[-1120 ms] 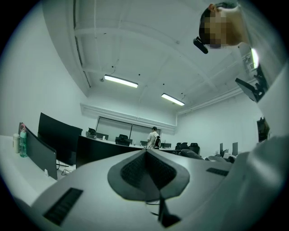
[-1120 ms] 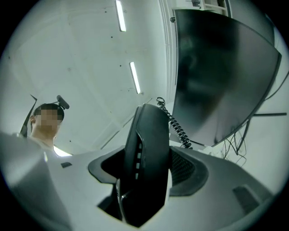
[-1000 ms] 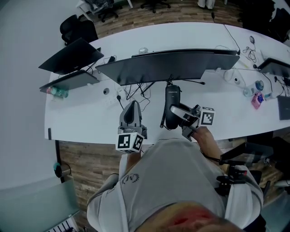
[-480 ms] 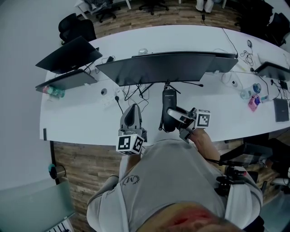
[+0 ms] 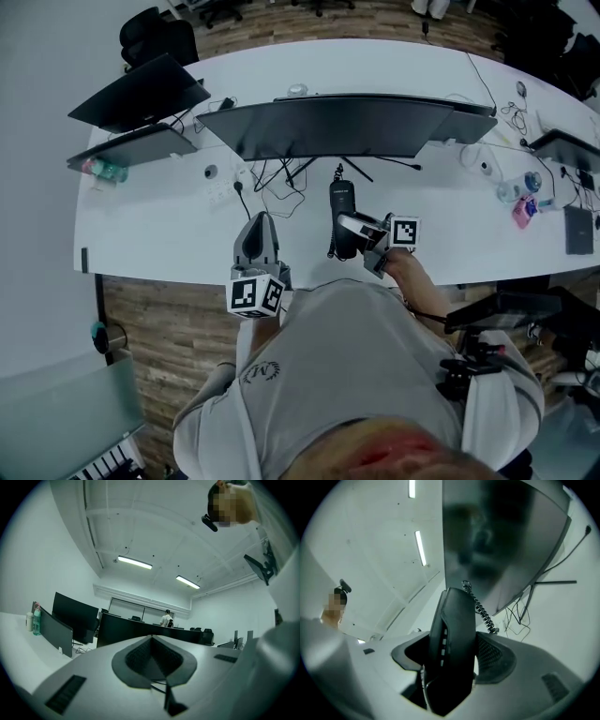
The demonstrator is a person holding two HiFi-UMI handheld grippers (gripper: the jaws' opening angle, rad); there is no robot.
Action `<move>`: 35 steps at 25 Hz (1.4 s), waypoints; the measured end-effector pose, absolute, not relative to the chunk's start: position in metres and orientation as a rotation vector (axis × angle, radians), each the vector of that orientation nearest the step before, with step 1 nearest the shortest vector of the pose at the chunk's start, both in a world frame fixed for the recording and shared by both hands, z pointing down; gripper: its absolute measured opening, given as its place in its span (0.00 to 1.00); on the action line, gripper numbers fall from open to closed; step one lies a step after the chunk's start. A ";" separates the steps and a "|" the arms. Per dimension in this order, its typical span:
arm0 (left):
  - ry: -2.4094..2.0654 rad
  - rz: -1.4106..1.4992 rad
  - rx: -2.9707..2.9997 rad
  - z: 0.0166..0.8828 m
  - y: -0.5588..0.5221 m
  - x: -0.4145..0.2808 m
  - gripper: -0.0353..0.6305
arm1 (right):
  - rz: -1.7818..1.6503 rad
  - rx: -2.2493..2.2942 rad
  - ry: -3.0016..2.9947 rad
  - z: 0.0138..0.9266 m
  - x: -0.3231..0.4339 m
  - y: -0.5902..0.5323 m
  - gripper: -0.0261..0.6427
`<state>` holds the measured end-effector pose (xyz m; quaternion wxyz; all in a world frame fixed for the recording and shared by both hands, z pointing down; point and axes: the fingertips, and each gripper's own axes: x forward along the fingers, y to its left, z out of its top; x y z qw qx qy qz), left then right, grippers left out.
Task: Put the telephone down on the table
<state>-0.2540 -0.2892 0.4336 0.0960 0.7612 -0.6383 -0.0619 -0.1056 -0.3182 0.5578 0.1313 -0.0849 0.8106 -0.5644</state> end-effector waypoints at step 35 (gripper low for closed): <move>-1.882 0.059 2.319 0.426 -0.293 -0.250 0.07 | -2.209 -0.571 2.424 0.874 -0.090 -0.298 0.48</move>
